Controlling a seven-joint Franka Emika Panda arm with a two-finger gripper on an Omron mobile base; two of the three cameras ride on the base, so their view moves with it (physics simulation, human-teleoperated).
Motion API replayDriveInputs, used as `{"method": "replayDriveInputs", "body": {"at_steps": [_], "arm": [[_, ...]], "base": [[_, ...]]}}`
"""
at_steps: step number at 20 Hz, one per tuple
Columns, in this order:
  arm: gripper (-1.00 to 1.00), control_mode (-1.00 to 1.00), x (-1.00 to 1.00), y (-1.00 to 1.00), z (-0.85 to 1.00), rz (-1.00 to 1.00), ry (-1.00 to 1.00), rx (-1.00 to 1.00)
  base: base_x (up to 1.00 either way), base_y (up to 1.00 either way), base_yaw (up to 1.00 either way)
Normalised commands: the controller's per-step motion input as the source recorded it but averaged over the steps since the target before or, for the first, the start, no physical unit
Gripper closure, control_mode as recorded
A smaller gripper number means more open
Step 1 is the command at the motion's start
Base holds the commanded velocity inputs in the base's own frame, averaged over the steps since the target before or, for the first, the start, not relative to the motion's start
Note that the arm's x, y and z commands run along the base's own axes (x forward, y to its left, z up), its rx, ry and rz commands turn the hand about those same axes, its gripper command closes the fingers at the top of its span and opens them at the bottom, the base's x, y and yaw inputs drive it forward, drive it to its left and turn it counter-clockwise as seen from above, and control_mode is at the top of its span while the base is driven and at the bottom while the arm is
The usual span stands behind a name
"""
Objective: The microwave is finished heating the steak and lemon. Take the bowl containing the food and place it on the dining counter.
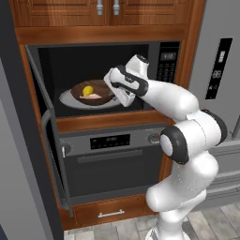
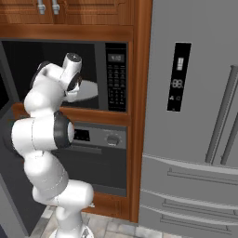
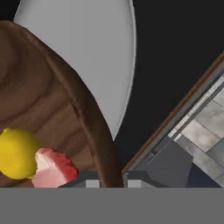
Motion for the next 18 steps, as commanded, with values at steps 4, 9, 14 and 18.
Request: {"method": "replayDriveInputs", "body": {"at_steps": [4, 9, 14, 18], "arm": [[1.00, -1.00, -1.00, -0.30, 0.00, 0.00, -0.21, 0.11], [1.00, -1.00, -1.00, -0.24, 0.26, 0.00, -0.14, 0.13], [1.00, -1.00, -1.00, -0.26, 0.53, 0.00, -0.01, 0.12], [1.00, -1.00, -1.00, -0.36, 0.59, 0.00, 0.04, 0.10]], "base": [[0.00, 0.00, 0.00], [0.00, 0.00, 0.00], [0.00, 0.00, 0.00], [0.00, 0.00, 0.00]]}}
